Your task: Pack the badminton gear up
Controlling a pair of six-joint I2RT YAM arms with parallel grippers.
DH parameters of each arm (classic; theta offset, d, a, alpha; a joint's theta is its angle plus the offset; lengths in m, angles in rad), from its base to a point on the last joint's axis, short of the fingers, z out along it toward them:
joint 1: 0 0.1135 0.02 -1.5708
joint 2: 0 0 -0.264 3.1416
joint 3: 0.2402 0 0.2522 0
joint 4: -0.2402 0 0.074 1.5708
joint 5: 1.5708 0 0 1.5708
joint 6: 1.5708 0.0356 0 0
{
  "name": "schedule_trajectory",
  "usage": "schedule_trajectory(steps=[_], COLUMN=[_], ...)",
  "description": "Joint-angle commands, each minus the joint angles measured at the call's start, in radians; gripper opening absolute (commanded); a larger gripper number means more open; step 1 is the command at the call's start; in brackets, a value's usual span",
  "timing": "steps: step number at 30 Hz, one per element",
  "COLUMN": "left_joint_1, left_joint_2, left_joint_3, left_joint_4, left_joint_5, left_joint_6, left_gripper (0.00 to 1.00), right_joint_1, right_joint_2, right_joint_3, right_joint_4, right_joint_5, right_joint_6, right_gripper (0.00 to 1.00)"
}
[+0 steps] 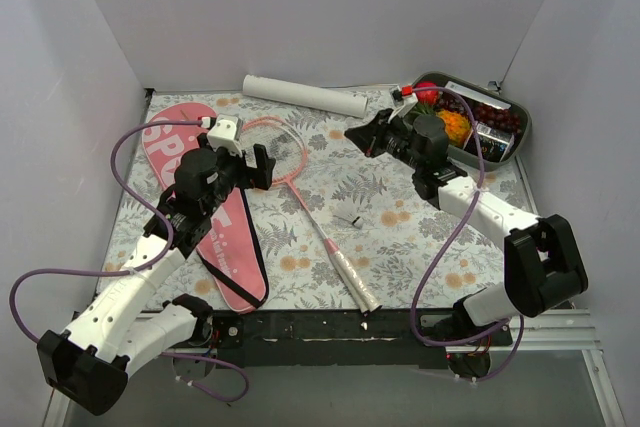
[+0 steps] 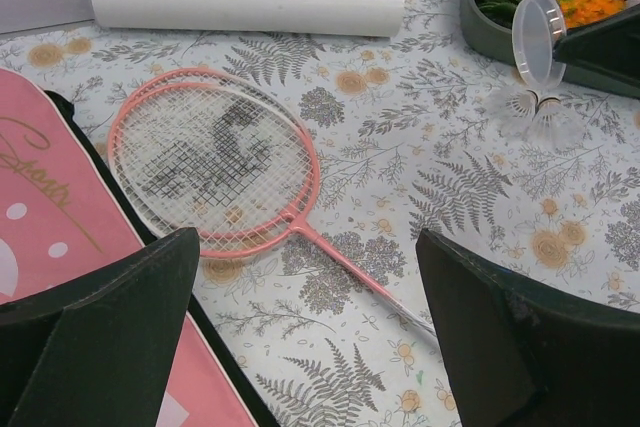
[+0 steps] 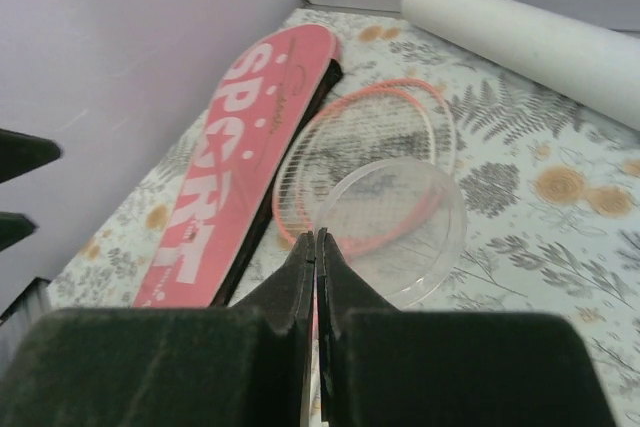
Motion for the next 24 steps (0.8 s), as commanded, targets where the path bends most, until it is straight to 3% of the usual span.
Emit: schedule_trajectory(steps=[1,3,7,14,24], left_joint_1=[-0.002,-0.002,-0.002,-0.002,-0.002], left_joint_2=[-0.005,-0.005,-0.006,-0.028,-0.086], left_joint_3=[0.03,0.026,0.011,-0.009,-0.026], left_joint_4=[0.0,0.002,0.0,-0.026,-0.063], left_joint_5=[0.021,0.024,0.024,0.062,0.122], left_joint_6=[0.019,0.017,0.01,-0.044,-0.073], left_gripper=[0.91,0.91,0.91,0.91,0.91], right_joint_1=[-0.002,-0.002,-0.002,-0.001,0.036], right_joint_2=[0.004,0.052,0.142,0.235,-0.067], right_joint_3=[0.064,0.11,0.216,0.19,-0.072], right_joint_4=[-0.202,-0.344,-0.486,-0.637,-0.834], right_joint_5=[0.22,0.311,0.323,0.359,0.569], right_joint_6=[-0.108,-0.118,-0.132,-0.12,-0.155], right_gripper=[0.01,0.01,0.01,0.01,0.01])
